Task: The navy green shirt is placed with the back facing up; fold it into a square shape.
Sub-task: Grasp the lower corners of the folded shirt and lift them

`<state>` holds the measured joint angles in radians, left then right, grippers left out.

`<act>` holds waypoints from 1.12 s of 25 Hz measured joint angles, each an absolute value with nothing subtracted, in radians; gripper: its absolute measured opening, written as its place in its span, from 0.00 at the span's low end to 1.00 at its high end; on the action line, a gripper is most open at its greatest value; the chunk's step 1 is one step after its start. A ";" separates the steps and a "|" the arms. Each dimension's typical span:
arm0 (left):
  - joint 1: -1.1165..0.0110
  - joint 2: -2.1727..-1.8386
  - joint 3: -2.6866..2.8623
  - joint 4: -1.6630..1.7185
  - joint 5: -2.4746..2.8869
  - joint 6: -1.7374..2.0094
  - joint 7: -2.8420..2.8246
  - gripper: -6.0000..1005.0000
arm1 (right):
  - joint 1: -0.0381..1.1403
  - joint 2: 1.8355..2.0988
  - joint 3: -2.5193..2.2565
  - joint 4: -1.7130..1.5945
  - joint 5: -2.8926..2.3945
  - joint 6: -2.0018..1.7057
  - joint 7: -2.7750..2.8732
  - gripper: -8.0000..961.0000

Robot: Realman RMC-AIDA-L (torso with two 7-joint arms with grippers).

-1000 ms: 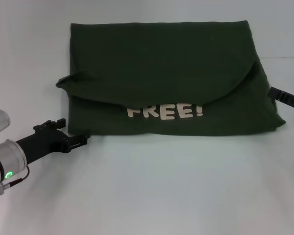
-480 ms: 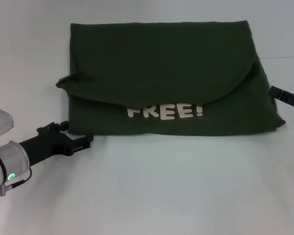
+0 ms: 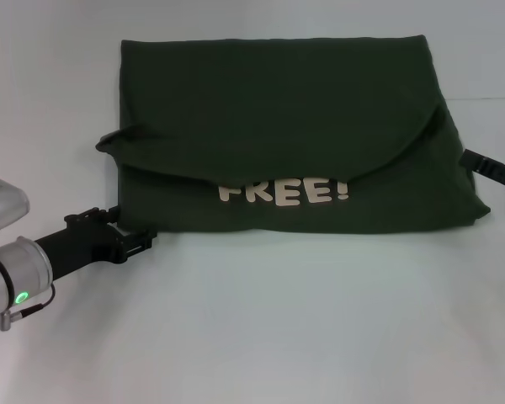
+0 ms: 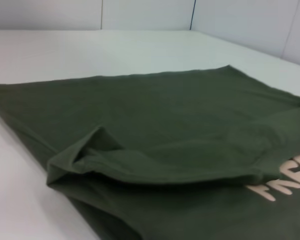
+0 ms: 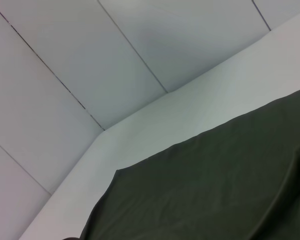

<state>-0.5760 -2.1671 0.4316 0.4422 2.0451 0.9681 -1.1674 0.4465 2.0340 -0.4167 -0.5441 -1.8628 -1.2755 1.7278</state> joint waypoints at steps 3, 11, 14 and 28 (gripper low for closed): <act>-0.578 -2.168 0.441 0.447 2.040 0.947 -1.177 0.69 | 0.446 2.034 -0.416 -0.544 -1.862 -1.275 1.728 0.74; -0.586 -2.167 0.447 0.452 2.044 0.933 -1.197 0.36 | 0.445 2.034 -0.416 -0.545 -1.862 -1.275 1.727 0.74; -0.588 -2.166 0.454 0.452 2.045 0.930 -1.200 0.24 | 0.445 2.034 -0.416 -0.545 -1.862 -1.275 1.726 0.74; -0.554 -2.164 0.492 0.515 2.046 1.002 -1.296 0.04 | 0.450 1.986 -0.426 -0.555 -1.954 -1.287 1.820 0.73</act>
<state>-0.5536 -2.1644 0.4924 0.5147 2.0464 1.0017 -1.2959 0.4505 1.9861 -0.4264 -0.5552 -1.9535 -1.2866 1.8198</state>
